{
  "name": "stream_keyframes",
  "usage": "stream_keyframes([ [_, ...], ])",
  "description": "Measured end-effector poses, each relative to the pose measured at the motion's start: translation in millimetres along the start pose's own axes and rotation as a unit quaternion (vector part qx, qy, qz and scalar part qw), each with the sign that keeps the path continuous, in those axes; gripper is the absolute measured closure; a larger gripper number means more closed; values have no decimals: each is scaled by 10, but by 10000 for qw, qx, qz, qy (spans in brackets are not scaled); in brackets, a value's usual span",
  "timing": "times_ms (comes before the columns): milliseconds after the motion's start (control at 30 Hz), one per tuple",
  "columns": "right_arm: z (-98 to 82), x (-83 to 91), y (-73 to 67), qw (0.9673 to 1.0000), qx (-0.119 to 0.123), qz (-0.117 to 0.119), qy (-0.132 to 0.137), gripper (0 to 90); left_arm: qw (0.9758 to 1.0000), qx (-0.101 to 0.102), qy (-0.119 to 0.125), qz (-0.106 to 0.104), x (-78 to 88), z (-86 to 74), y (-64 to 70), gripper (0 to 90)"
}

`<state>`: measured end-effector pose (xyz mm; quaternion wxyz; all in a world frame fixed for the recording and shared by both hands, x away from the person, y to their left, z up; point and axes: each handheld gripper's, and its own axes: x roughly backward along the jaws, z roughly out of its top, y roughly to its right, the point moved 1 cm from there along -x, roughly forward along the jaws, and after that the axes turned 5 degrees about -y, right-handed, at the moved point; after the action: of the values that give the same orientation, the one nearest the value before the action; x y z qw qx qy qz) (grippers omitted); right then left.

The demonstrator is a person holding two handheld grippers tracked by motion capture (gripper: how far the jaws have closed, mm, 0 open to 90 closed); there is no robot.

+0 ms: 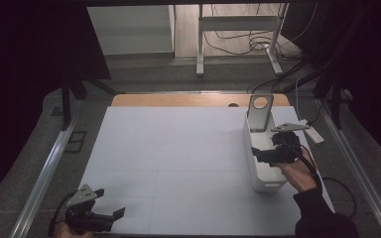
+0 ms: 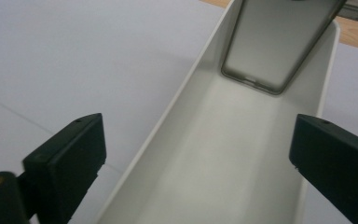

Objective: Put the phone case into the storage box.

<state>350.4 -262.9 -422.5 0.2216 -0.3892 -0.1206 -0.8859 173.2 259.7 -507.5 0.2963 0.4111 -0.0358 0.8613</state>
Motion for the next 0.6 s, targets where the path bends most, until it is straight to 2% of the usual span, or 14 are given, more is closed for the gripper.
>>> stream_keyframes([
  [167,-217,222,12,9999,-51,7,139,0,10000,-1,17,-3,6,-7,-6,0],
  [200,-217,222,12,9999,-51,7,139,0,10000,-1,17,-3,6,-7,-6,0],
  [233,-347,337,23,9996,-145,55,225,0,10000,-3,23,-8,8,-8,-6,0],
  [300,-387,367,24,9996,-166,61,232,0,10000,-3,20,-5,6,-8,-4,0],
  [467,-701,544,11,9989,-346,-6,306,0,10000,16,19,37,12,-12,-4,0],
  [600,-979,570,-40,9987,-461,-77,196,0,9999,47,45,101,34,-27,-19,0],
])
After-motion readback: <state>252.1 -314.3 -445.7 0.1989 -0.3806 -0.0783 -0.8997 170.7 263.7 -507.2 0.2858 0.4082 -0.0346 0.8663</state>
